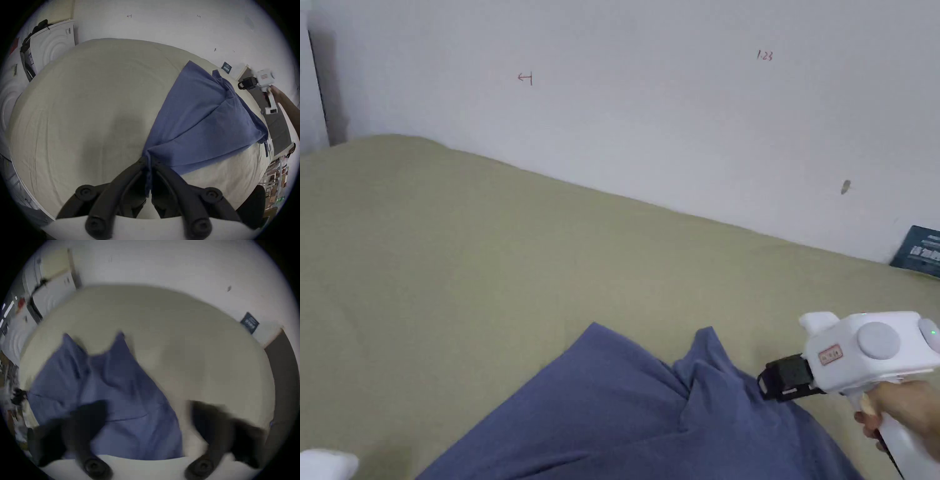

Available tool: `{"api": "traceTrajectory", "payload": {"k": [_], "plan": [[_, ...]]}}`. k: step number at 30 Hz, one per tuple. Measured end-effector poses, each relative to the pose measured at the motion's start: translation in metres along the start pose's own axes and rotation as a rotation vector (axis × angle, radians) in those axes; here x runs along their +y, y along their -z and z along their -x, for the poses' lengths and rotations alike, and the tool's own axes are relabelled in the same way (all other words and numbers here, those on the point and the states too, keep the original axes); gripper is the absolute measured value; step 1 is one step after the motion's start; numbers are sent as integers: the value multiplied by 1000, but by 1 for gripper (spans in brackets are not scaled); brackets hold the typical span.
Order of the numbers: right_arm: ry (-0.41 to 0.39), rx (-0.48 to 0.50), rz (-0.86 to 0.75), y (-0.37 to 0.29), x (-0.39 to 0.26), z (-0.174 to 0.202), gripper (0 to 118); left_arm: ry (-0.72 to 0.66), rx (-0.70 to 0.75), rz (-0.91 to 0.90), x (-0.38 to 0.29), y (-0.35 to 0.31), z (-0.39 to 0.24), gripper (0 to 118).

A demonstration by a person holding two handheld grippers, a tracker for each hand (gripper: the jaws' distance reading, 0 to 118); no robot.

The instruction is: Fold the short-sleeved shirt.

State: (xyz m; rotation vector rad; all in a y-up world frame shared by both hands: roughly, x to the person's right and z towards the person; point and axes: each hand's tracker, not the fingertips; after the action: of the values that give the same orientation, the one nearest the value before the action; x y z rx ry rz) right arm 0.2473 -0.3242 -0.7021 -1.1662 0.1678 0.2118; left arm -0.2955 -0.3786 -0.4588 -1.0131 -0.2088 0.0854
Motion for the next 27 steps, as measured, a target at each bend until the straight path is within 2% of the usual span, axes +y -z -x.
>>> {"api": "traceTrajectory", "payload": {"k": [1, 2, 4, 6, 7, 9, 11, 12, 16, 18, 22, 25, 27], "plan": [[-39, -26, 69, 14, 4, 1, 113, 4, 0, 6, 2, 1, 0, 5], [-100, -15, 38, 22, 6, 1, 103, 11, 2, 8, 2, 1, -1, 5], [-152, -32, 24, 37, 9, 4, 89, 21, 5, 7, 1, 3, 1, 5], [-115, 2, 56, 58, 7, -4, 81, 37, 5, -11, -2, 7, 1, 5], [-74, 45, 80, 64, 5, -6, 67, 45, 3, -22, -4, 9, 3, 5], [12, 54, 33, 50, -3, 2, 59, 48, -4, -40, -7, 9, 2, 5], [43, 50, 2, 42, -9, 0, 8, 31, -12, -49, -7, 7, 3, 5], [32, 42, 0, 38, -10, 0, 4, 24, -15, -50, -6, 5, 2, 5], [6, 33, -28, -1, -34, 14, 4, -11, -26, -47, -4, 3, 3, 5], [-20, 25, -69, -7, -27, 2, 4, -41, -30, -42, -2, 0, 3, 5], [8, -24, -198, -68, -44, 13, 4, -53, -24, -37, 1, -6, 3, 5], [58, -21, -273, -109, -47, 2, 4, -37, -16, -65, 8, -22, 0, 5], [75, -33, -312, -137, -47, -3, 4, -58, -70, -119, 21, -39, -1, 5]]}}
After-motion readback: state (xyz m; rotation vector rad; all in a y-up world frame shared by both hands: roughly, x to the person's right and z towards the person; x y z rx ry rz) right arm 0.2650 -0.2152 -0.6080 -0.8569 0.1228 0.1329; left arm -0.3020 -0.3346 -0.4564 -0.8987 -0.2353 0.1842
